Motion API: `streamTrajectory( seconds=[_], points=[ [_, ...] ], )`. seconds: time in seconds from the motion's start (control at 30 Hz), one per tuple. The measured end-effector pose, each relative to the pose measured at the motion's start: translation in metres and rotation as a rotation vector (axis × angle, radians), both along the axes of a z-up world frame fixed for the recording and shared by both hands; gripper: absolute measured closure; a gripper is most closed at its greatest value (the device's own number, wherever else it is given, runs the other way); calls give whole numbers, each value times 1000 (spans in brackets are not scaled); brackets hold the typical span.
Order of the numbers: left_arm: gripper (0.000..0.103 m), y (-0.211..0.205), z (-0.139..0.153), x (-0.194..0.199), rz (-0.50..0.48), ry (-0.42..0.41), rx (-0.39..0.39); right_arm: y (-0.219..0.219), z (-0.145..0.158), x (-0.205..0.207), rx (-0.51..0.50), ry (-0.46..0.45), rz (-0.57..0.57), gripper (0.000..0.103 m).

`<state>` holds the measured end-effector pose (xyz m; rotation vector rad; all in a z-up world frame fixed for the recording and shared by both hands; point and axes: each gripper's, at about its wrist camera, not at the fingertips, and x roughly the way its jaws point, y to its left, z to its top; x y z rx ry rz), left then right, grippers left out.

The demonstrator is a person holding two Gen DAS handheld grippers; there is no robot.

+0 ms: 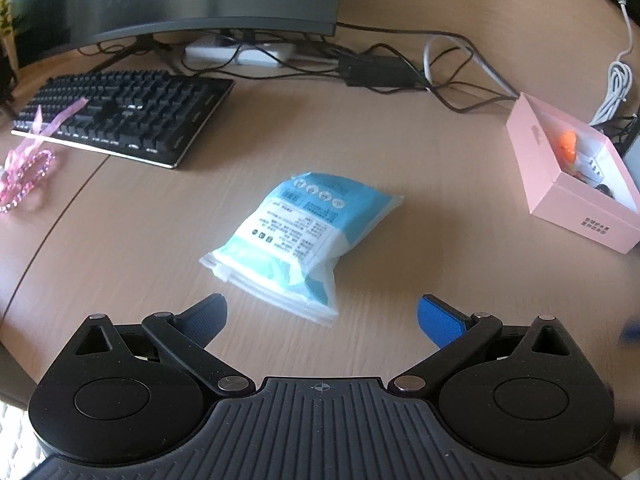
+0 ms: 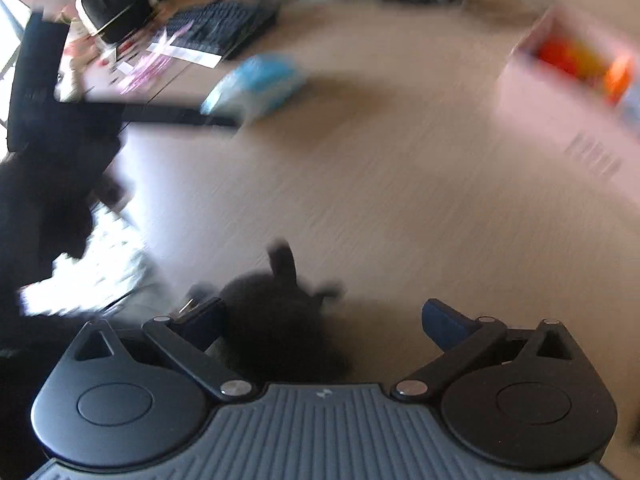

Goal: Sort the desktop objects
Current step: 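Lift the black plush mouse with the right gripper toward the pink box, then grasp the blue-and-white wipes pack with the left gripper while the right holds the mouse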

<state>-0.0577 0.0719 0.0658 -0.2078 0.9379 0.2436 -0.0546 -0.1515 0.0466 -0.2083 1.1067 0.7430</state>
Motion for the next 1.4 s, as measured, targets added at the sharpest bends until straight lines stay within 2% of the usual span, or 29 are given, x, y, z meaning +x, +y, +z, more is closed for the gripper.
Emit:
streamTrajectory(
  seconds=[0.07, 0.13, 0.2, 0.27, 0.37, 0.5, 0.57, 0.67, 0.73, 0.77, 0.83, 0.9, 0.97, 1.03, 1.07, 1.13, 1.2, 1.23, 1.4],
  points=[
    [0, 1, -2, -1, 3, 1, -11, -7, 9, 8, -86, -170, -89, 0],
    [0, 2, -3, -2, 5, 4, -17, -14, 10, 16, -214, -310, -178, 0],
    [0, 3, -5, -3, 9, 9, -16, -26, 12, 22, -263, -352, -233, 0],
    [0, 3, -7, -3, 18, 17, -17, -38, 20, 22, -231, -348, -272, 0],
    [0, 2, -9, 0, 26, 34, -16, -44, 32, 16, -113, -289, -272, 0],
    [0, -8, -7, 6, 2, 37, 18, -31, 33, 1, 77, -61, -98, 0],
    [0, -13, -5, 10, -5, 32, 43, -14, 21, -8, 92, 11, -3, 0],
    [0, -16, -2, 13, -11, 26, 58, 13, 0, -17, 26, 31, 99, 1],
    [0, -16, 1, 13, -16, 20, 52, 24, -11, -20, -20, 71, 136, 24],
    [0, -16, 2, 13, -17, 17, 52, 27, -14, -19, -29, 94, 147, 27],
    [0, -16, 3, 12, -21, 14, 46, 25, -12, -22, -2, 105, 149, 38],
    [0, -16, 2, 12, -25, 11, 34, 16, -4, -15, 30, 103, 109, 38],
    [0, -15, 2, 10, -36, 2, 12, -3, 3, 5, 109, 132, 21, 38],
    [0, -17, 4, 6, -89, -42, -43, -26, 4, 25, 175, 175, -83, 37],
    [0, -19, 7, 2, -152, -88, -96, -37, 1, 32, 196, 181, -131, 36],
    [0, -26, 14, -7, -313, -181, -222, -59, -5, 44, 174, 162, -247, 29],
    [0, -39, 17, -11, -445, -220, -287, -76, -7, 49, 141, 129, -331, 21],
    [0, -48, 17, -10, -500, -218, -289, -84, -6, 49, 124, 107, -367, 17],
    [0, -99, 4, 5, -679, -143, -244, -100, 3, 34, 23, -55, -448, 14]
  ],
)
